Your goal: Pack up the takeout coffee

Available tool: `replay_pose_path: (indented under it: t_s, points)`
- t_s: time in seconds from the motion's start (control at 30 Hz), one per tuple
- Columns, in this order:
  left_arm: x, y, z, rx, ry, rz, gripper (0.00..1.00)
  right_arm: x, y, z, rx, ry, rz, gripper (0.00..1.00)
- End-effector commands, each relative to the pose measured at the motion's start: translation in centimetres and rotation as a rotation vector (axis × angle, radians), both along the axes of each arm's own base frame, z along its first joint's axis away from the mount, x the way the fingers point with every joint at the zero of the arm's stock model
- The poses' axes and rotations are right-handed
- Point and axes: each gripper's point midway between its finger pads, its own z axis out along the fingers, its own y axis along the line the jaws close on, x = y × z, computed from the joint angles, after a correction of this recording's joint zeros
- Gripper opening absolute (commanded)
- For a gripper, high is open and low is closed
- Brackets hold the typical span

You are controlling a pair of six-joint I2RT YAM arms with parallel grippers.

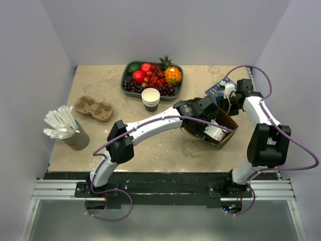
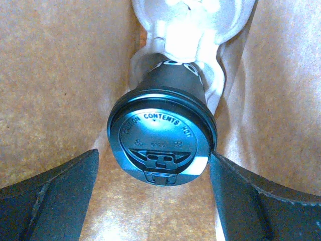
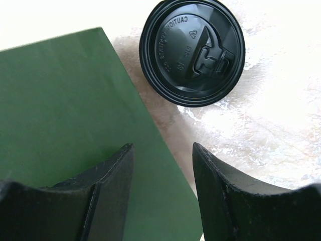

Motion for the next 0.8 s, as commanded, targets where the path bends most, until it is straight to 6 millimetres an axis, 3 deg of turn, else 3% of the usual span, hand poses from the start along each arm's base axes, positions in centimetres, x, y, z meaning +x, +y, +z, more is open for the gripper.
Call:
replay_pose_path:
  t_s: [0.0,0.23,0.67,0.77]
  points:
    - [-0.9,0.0,5.2,-0.106,-0.009,-0.022,0.95,0.9,0.6,1.9,0.028,-0.049,-0.002,0.54]
    - [-1.2,0.0,6.7,-0.116,-0.011,-0.047,0.95,0.6,0.7,1.8,0.033,-0.051,-0.003,0.54]
    - [-3.5,0.5,6.7,-0.076,0.057,-0.15,0.96,0.6,1.1,1.7,0.057,-0.063,-0.01,0.54]
    - [-3.5,0.1,8.0,-0.117,0.045,-0.153,0.96,0.5,1.2,1.7,0.063,-0.062,-0.01,0.54]
